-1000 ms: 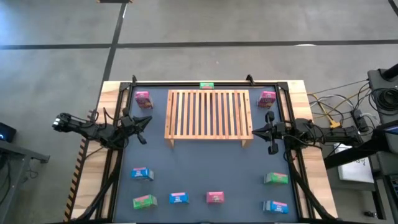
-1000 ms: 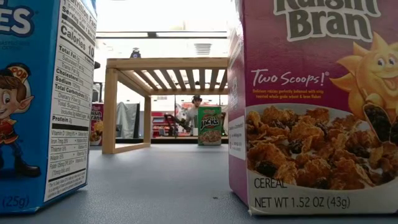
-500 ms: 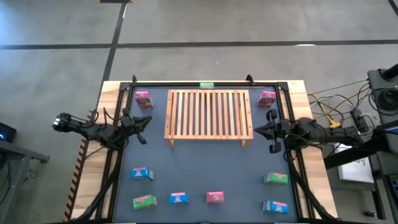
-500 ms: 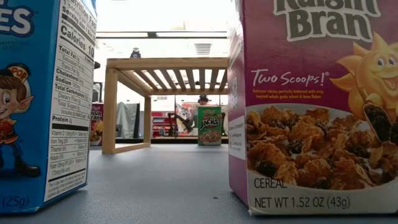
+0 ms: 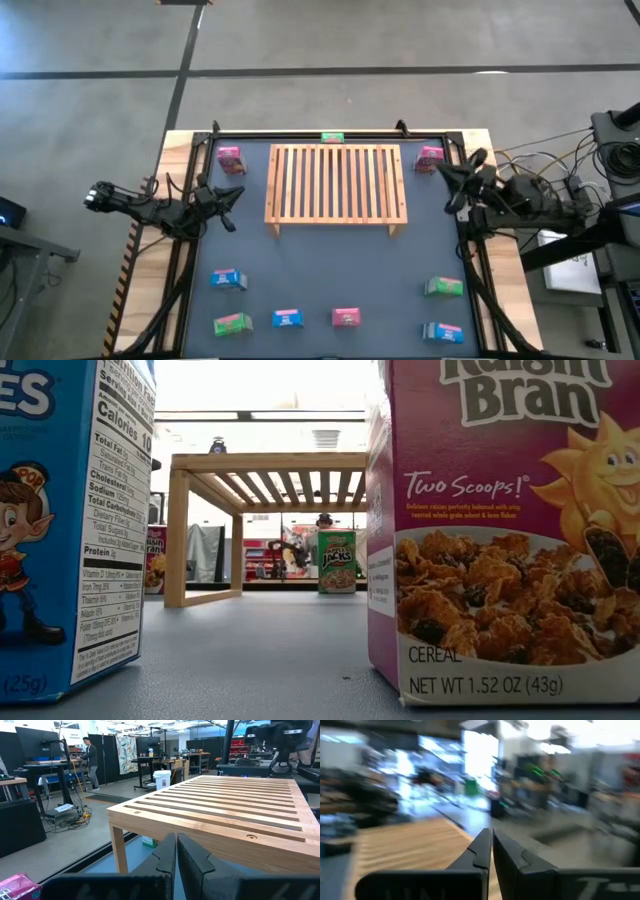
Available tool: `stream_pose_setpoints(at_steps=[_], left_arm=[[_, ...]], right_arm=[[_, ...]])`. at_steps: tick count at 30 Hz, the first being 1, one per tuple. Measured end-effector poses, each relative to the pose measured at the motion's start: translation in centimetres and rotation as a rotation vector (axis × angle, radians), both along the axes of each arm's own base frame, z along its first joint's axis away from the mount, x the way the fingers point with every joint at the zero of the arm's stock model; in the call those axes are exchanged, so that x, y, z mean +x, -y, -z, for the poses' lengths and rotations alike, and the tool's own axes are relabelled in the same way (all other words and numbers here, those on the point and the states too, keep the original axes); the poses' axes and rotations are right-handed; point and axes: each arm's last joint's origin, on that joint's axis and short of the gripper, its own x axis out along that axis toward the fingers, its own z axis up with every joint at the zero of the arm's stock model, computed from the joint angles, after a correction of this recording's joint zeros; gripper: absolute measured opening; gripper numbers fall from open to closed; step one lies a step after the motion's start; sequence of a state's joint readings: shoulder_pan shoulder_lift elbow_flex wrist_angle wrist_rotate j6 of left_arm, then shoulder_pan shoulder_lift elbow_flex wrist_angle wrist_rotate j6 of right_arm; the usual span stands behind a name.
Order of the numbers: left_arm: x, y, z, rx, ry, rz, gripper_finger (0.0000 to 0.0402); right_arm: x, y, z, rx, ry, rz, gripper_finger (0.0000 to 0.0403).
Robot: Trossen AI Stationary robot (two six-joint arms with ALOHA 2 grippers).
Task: Stack cereal on shelf
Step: Put the top right pink cereal box on the shelf
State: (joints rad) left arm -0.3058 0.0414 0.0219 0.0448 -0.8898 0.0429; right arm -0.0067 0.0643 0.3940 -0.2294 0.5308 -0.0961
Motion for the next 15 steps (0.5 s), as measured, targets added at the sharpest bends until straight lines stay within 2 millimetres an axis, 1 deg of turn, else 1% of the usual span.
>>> stream_pose_setpoints(at_steps=[2, 4, 7, 10, 15], left_arm=[[0.0, 0.0, 0.0, 0.0, 0.0, 0.0, 0.0], [0.0, 0.0, 0.0, 0.0, -0.001, 0.0, 0.0], [0.0, 0.0, 0.0, 0.0, -0.001, 0.0, 0.0], [0.0, 0.0, 0.0, 0.0, 0.0, 0.0, 0.0], [0.0, 0.0, 0.0, 0.0, 0.0, 0.0, 0.0]], right_arm=[[-0.4, 0.2, -0.5, 0.021, -0.058, 0.062, 0.0009], [-0.7, 0.2, -1.1, 0.022, -0.107, 0.071, 0.0014], [-0.7, 0.2, -1.7, 0.035, -0.155, 0.072, 0.0036], [-0.3, 0.2, -2.0, 0.04, -0.194, 0.072, 0.0074], [0.0, 0.2, -2.7, 0.053, -0.261, 0.076, 0.0151]])
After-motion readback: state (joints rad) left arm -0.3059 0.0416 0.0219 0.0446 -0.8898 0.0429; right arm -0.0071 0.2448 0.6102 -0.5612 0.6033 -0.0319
